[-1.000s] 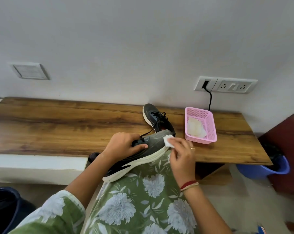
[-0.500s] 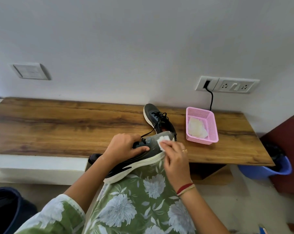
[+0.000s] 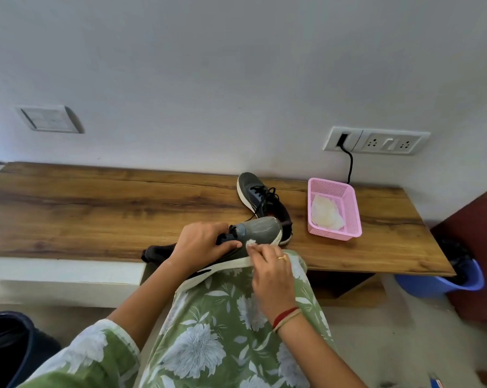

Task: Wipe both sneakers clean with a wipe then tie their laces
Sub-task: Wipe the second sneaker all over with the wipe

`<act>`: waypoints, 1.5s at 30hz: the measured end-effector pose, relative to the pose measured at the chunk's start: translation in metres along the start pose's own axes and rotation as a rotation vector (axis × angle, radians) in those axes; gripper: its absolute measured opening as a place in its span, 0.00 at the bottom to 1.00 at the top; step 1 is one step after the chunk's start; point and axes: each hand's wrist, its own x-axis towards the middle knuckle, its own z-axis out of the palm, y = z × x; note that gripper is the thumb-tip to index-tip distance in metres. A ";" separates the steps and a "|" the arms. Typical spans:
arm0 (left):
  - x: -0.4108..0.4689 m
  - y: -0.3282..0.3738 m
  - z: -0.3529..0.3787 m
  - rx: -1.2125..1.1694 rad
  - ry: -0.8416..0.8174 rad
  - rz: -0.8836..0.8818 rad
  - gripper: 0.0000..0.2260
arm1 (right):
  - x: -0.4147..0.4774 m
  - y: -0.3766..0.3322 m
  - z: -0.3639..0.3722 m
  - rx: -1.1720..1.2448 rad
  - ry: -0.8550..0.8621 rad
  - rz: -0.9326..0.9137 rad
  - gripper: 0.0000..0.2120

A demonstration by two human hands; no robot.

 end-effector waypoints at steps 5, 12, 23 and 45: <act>0.010 -0.006 -0.010 -0.022 -0.010 -0.047 0.26 | -0.003 -0.007 0.002 0.428 -0.147 0.004 0.18; 0.009 0.008 0.021 0.066 0.028 -0.049 0.15 | 0.046 0.048 -0.018 0.779 0.159 0.623 0.15; 0.008 0.044 0.039 0.190 -0.132 -0.306 0.13 | 0.045 0.062 0.010 0.567 -0.089 0.648 0.10; 0.004 0.048 0.055 0.199 -0.256 -0.309 0.18 | 0.030 0.033 0.029 0.244 -0.290 0.445 0.08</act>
